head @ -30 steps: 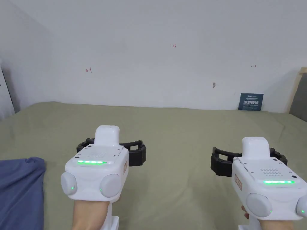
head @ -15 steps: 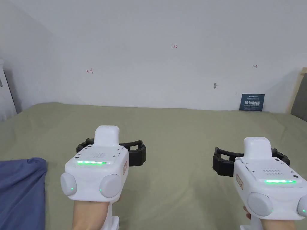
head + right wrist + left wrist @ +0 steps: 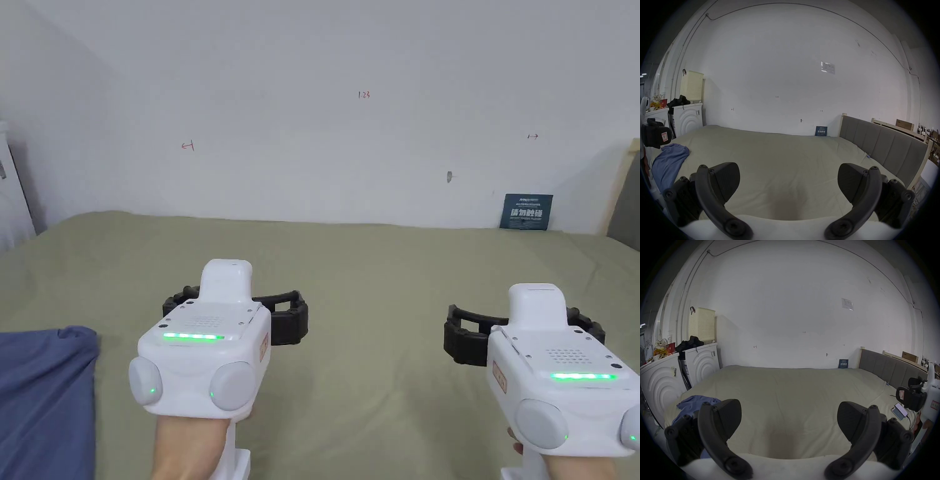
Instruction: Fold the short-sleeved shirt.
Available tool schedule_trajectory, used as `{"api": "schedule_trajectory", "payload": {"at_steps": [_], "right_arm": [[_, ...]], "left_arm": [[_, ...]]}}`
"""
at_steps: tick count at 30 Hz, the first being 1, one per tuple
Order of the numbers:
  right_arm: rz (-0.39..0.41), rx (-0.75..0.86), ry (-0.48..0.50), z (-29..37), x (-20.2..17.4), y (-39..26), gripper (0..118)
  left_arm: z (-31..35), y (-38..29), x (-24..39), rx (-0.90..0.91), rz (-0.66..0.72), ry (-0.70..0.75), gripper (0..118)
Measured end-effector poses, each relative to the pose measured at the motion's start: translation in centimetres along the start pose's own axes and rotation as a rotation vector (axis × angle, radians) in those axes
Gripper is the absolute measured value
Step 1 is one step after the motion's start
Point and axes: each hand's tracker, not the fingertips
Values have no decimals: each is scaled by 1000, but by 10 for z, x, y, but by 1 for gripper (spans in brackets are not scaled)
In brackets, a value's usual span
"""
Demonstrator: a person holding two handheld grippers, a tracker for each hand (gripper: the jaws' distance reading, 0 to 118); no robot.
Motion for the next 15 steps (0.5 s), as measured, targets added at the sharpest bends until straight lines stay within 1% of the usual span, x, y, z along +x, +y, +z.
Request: {"api": "schedule_trajectory", "payload": {"at_steps": [15], "right_arm": [[0, 0, 9, 0, -2, 2, 118]], "left_arm": [[1, 2, -3, 5, 11, -2, 118]]}}
